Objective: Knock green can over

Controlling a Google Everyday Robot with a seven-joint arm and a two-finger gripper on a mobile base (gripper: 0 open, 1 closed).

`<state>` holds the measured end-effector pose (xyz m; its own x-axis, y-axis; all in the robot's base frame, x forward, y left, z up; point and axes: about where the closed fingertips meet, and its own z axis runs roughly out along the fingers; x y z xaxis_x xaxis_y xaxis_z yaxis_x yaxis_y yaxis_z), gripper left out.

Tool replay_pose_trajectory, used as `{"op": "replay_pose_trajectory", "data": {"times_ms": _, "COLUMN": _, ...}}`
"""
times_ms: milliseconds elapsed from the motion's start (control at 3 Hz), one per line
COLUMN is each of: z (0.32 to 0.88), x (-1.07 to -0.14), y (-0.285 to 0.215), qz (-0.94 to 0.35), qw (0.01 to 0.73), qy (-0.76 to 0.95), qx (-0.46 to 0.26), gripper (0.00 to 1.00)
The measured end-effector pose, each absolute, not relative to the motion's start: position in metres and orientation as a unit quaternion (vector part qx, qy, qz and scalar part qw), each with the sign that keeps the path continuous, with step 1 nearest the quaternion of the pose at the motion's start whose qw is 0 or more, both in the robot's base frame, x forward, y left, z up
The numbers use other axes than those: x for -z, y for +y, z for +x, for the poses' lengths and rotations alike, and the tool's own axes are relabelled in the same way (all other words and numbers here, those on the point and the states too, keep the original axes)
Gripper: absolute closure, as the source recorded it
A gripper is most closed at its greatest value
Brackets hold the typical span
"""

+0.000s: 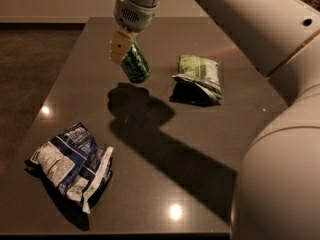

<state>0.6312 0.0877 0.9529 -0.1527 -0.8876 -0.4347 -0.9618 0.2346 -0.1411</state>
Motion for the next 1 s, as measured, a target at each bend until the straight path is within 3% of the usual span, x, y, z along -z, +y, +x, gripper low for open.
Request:
{"op": "replay_pose_trajectory", "data": {"times_ms": 333, "z": 0.612, "x": -0.936, "y": 0.068, "qz": -0.633, "qw": 0.161, "qy": 0.754, "qx": -0.069, "gripper": 1.00}}
{"op": "replay_pose_trajectory", "data": {"times_ms": 667, "z": 0.597, "x": -0.919, "y": 0.053, "qz": -0.649, "qw": 0.112, "qy": 0.751, "qx": -0.049, "gripper": 0.82}}
{"op": "replay_pose_trajectory", "data": {"times_ms": 1000, "z": 0.585, "x": -0.907, "y": 0.044, "qz": -0.660, "qw": 0.078, "qy": 0.746, "qx": -0.028, "gripper": 0.50}}
